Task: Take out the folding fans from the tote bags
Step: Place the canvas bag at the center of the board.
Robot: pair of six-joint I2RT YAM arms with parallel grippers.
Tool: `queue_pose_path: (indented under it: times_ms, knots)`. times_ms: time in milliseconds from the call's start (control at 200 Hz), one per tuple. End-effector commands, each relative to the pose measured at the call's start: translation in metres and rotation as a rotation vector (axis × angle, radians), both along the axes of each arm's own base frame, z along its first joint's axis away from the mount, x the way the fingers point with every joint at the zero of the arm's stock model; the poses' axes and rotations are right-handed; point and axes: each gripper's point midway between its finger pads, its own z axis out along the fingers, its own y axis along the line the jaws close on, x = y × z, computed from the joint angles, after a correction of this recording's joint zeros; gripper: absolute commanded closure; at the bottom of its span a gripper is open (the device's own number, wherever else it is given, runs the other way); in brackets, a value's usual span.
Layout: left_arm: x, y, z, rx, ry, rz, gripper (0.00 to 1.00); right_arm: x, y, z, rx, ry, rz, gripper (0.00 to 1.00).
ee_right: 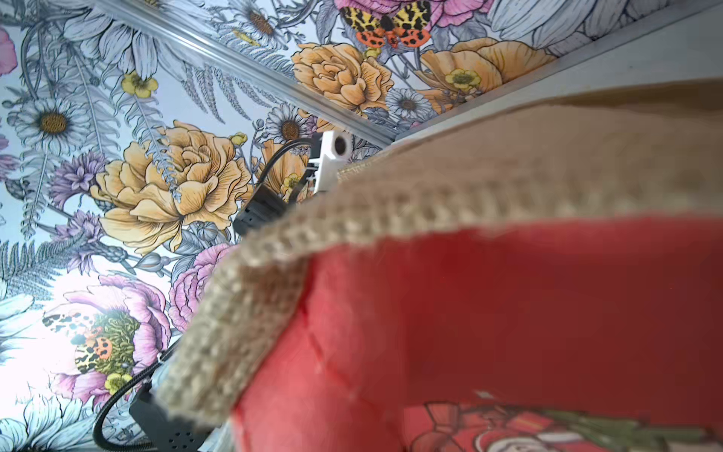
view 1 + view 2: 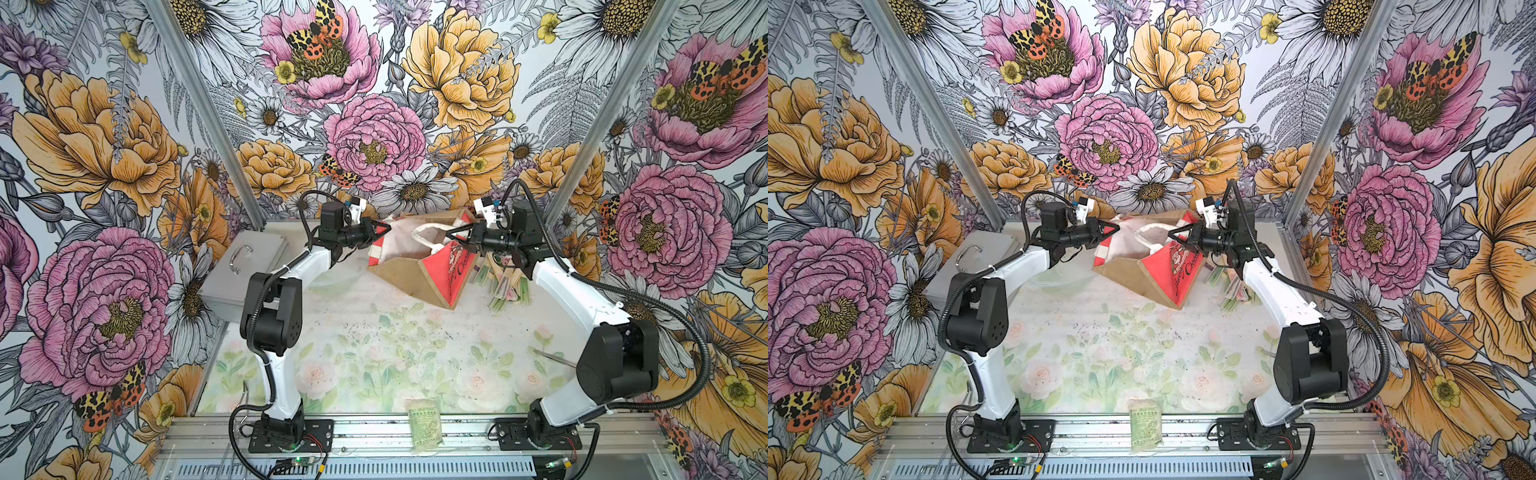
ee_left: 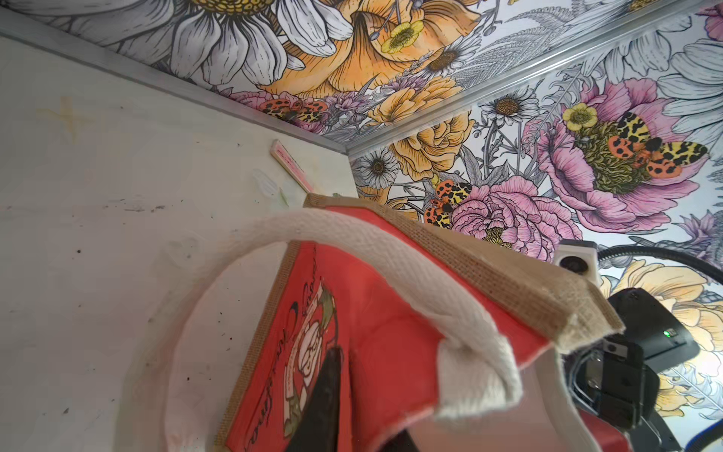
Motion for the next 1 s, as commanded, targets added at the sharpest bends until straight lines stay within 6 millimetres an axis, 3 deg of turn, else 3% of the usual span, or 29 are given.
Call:
queue_pose_path:
  times_ms: [0,30,105,160,240,355,380,415,430,445,470,490,565,620,705,886,996]
  knots:
    - [-0.007,0.004,0.003,0.062,-0.038,0.027,0.84,0.008,0.009,-0.014,0.017,0.039,0.064,1.00]
    - [-0.009,0.004,0.005,0.063,-0.042,0.027,0.82,0.014,0.009,-0.021,0.012,0.050,0.061,0.99]
    - [-0.014,0.003,0.010,0.065,-0.055,0.024,0.74,0.030,0.009,-0.037,0.002,0.066,0.057,0.81]
    - [-0.016,0.002,0.013,0.066,-0.061,0.023,0.72,0.042,0.008,-0.048,-0.003,0.083,0.048,0.75]
    - [-0.018,0.001,0.014,0.063,-0.063,0.016,0.55,0.057,0.006,-0.062,-0.004,0.112,0.035,0.64]
    - [-0.019,0.003,0.017,0.060,-0.066,0.017,0.40,0.066,0.006,-0.059,-0.006,0.089,0.035,0.47]
    - [-0.019,0.004,0.021,0.058,-0.075,0.019,0.35,0.066,0.005,-0.055,-0.009,0.075,0.033,0.42]
    - [-0.019,0.006,0.027,0.054,-0.088,0.022,0.20,0.065,0.004,-0.049,-0.013,0.052,0.033,0.39]
    - [-0.020,0.007,0.032,0.052,-0.100,0.022,0.05,0.064,0.004,-0.046,-0.015,0.041,0.033,0.38]
    - [-0.020,0.007,0.033,0.054,-0.106,0.023,0.02,0.063,0.003,-0.044,-0.018,0.029,0.033,0.37]
    - [-0.019,0.009,0.033,0.058,-0.111,0.025,0.02,0.061,0.001,-0.040,-0.022,0.016,0.033,0.36]
    - [-0.024,0.011,0.052,0.051,-0.150,0.030,0.02,0.060,0.000,-0.036,-0.024,0.004,0.032,0.36]
    - [-0.026,0.017,0.069,0.047,-0.188,0.042,0.02,0.051,-0.005,-0.029,-0.043,-0.014,0.028,0.34]
    - [-0.029,0.020,0.081,0.046,-0.220,0.047,0.02,0.042,-0.010,-0.026,-0.083,-0.021,0.025,0.39]
    - [-0.040,0.027,0.099,0.079,-0.287,0.031,0.02,0.030,-0.032,-0.030,-0.231,-0.009,-0.054,0.37]
    - [-0.054,0.068,0.097,0.408,-0.343,0.148,0.02,-0.002,-0.101,-0.034,-0.564,-0.017,-0.260,0.27]
    - [-0.054,0.100,0.089,0.465,-0.342,0.259,0.02,-0.013,-0.150,-0.027,-0.680,-0.071,-0.408,0.26]
